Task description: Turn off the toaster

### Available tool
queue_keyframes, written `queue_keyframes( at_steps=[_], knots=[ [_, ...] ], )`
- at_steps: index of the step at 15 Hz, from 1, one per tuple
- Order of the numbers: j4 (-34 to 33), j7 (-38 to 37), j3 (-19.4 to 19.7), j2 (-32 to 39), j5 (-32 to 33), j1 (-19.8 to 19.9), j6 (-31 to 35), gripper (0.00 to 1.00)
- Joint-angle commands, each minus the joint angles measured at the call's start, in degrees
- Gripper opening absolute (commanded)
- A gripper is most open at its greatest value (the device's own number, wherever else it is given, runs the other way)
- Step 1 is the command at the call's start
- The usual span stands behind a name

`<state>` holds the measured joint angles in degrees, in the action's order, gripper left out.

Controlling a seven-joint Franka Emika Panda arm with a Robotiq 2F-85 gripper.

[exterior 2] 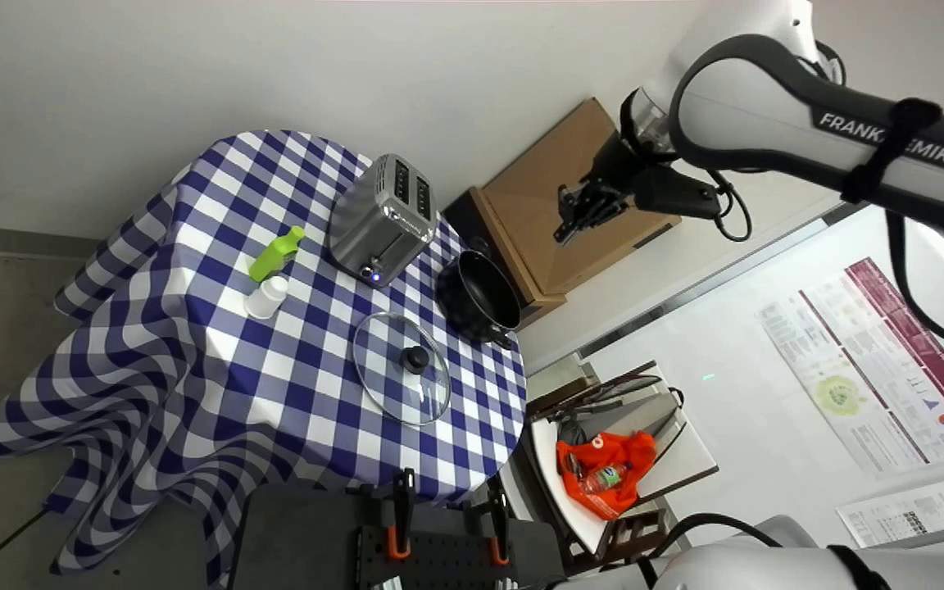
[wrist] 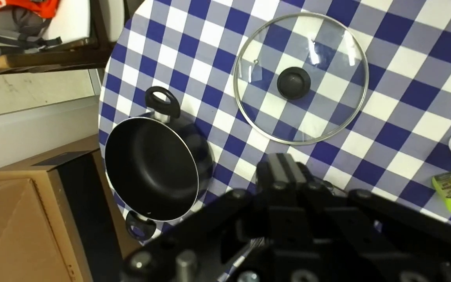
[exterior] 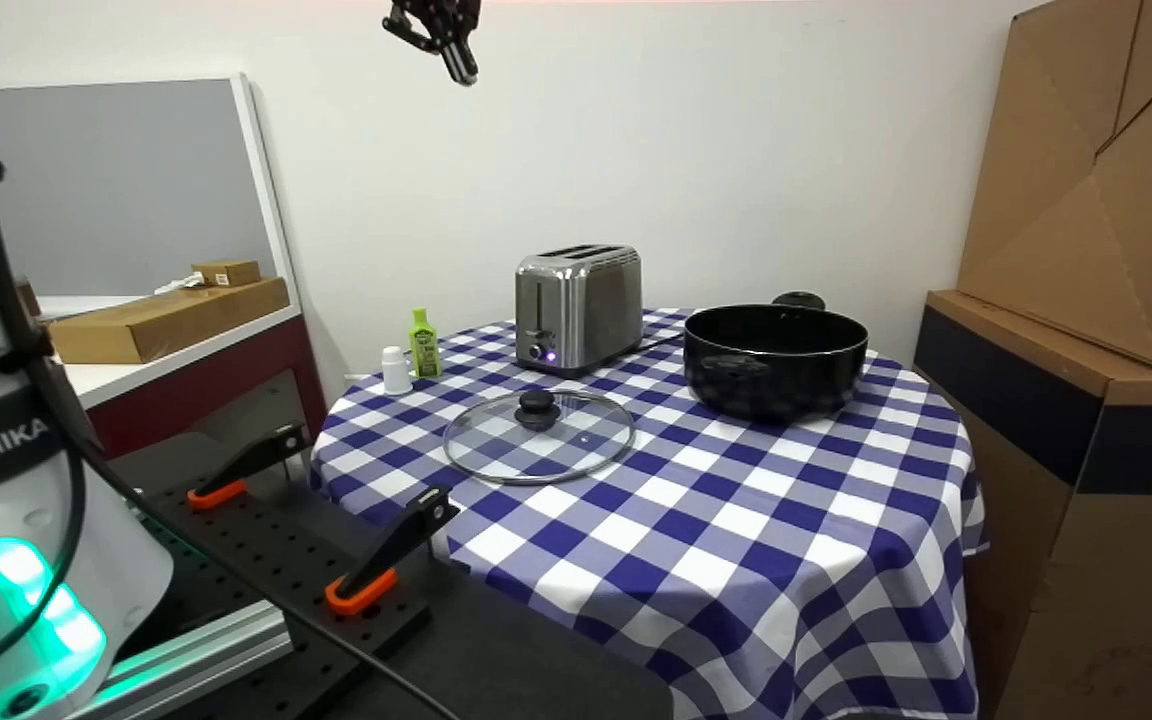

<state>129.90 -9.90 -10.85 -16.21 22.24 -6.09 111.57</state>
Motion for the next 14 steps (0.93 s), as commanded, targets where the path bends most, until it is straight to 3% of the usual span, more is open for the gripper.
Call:
queue_keyframes(
  at_steps=[1, 8, 14],
  knots=[
    [1.0, -6.1, -0.4, 6.5, 4.6, 1.1, 8.9, 0.00],
    [0.3, -13.6, 1.4, 21.7, 14.5, 0.2, 23.0, 0.00],
    [-3.5, -18.5, 6.0, 32.1, 23.6, -1.6, 27.9, 0.00]
  ],
)
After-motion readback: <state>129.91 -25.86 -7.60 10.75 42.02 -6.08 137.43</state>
